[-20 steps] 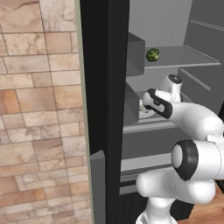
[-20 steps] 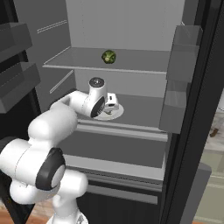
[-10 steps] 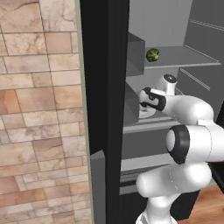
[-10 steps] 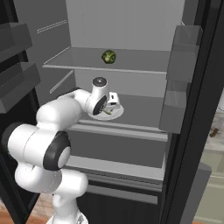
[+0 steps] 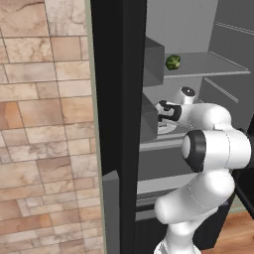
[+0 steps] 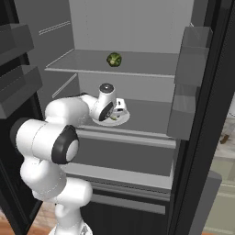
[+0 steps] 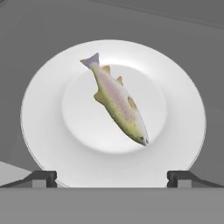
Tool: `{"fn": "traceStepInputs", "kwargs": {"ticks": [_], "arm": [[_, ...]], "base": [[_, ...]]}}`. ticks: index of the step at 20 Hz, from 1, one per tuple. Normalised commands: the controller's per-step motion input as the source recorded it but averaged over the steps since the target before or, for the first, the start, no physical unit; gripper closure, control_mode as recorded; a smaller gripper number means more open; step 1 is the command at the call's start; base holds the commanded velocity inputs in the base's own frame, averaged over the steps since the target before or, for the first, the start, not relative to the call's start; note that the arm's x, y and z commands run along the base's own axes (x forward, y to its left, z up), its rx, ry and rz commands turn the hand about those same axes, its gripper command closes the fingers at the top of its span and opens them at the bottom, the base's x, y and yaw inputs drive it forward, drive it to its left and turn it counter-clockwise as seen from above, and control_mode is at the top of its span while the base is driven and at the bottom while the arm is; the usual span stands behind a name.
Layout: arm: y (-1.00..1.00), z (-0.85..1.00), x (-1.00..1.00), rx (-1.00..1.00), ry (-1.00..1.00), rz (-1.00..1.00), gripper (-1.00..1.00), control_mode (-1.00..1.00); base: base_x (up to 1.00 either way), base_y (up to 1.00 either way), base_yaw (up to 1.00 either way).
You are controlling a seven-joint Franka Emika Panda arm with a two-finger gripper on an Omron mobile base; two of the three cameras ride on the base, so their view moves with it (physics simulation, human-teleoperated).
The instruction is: Retrieve the fish from the fridge and place it on the cutting board.
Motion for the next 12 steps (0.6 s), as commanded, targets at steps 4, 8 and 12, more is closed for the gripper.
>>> {"fn": "traceStepInputs", "kwargs": {"ticks": [4,8,12], "arm": [[0.0,-0.15,0.29,0.0,0.0,0.0,-1.0,-1.0],[0.0,-0.12,0.28,0.0,0.0,0.0,-1.0,-1.0],[0.0,-0.12,0.28,0.0,0.0,0.0,-1.0,-1.0]], "base": [[0.0,0.0,0.0],[0.0,0.0,0.0],[0.0,0.0,0.0]]}}
